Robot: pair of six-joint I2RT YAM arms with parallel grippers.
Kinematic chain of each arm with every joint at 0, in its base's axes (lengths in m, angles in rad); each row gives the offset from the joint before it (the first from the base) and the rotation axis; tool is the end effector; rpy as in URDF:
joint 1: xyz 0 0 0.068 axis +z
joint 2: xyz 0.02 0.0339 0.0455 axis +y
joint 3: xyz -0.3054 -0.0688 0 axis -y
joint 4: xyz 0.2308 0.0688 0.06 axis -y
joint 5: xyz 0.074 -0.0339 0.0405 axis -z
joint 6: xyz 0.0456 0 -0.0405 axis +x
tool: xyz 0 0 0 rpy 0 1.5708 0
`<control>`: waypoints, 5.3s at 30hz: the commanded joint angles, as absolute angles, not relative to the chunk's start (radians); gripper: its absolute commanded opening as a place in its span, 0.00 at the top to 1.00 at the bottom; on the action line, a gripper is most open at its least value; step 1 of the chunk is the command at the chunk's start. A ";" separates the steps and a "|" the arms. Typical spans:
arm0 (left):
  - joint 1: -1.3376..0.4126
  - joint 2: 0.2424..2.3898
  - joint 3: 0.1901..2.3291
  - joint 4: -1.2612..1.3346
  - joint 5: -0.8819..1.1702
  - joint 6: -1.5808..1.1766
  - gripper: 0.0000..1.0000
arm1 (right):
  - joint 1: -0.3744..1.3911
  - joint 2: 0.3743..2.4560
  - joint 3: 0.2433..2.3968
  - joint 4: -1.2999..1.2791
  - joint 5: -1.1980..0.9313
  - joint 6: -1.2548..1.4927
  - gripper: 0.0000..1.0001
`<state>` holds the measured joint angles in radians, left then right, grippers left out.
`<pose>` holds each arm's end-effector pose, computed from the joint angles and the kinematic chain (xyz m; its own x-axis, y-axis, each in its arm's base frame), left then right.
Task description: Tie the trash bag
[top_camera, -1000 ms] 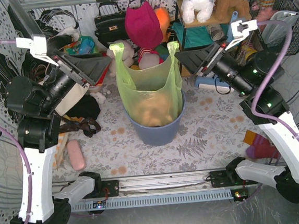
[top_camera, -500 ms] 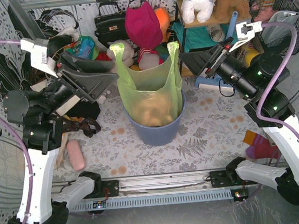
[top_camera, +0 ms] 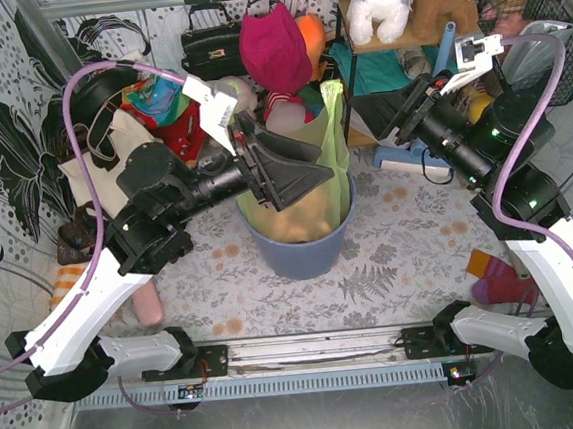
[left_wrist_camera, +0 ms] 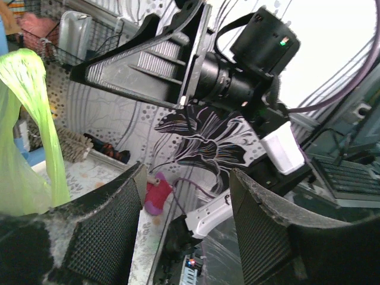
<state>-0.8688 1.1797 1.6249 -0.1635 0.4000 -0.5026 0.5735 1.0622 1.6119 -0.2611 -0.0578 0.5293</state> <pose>0.1140 -0.1622 0.5816 -0.2978 -0.3349 -0.8939 0.9145 0.1687 -0.3679 0.1257 0.0843 0.5860 -0.0906 0.5416 -0.8358 -0.6284 0.6199 0.4699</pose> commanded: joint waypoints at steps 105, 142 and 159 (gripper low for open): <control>-0.653 1.422 1.583 0.454 0.851 -0.268 0.90 | 0.575 1.096 1.640 -0.109 -0.444 0.674 1.00; -0.653 1.417 1.595 0.404 0.804 -0.248 1.00 | 0.575 1.167 1.847 -0.389 -0.372 0.517 0.88; -0.651 1.422 1.608 0.402 0.757 -0.210 0.39 | 0.574 1.168 1.843 -0.306 -0.398 0.554 1.00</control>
<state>-0.6518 1.4265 1.5753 0.3878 0.7738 -0.2260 0.5747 1.1736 1.8179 -0.3729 -0.3786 0.5365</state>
